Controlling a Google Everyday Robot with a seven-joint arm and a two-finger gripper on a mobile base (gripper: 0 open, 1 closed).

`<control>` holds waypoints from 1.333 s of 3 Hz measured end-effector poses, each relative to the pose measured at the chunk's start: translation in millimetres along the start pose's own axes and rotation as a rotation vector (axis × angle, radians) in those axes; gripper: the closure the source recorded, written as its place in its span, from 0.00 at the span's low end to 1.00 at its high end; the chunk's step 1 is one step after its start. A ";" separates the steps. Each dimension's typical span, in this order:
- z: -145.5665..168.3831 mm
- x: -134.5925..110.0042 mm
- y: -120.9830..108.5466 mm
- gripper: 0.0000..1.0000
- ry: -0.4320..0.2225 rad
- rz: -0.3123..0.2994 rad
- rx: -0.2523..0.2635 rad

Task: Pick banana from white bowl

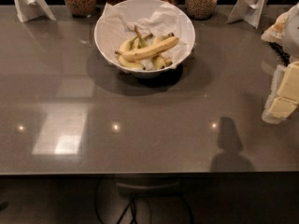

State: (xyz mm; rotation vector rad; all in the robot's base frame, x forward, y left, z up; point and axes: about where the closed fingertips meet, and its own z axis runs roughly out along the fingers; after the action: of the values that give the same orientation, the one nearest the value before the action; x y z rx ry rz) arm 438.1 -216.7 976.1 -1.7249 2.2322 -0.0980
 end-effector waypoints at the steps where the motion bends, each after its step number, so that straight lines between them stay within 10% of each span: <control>1: 0.0 -0.1 -0.1 0.00 -0.001 0.000 0.000; 4: -2.7 -91.2 -69.5 0.00 -0.427 0.001 0.012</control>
Offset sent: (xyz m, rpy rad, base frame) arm 0.0430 0.0284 0.0193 0.3085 -0.1002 0.0276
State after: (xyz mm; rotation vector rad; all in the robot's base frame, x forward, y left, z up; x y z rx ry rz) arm 522.3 -148.8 1014.5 -1.5619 1.9132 0.2348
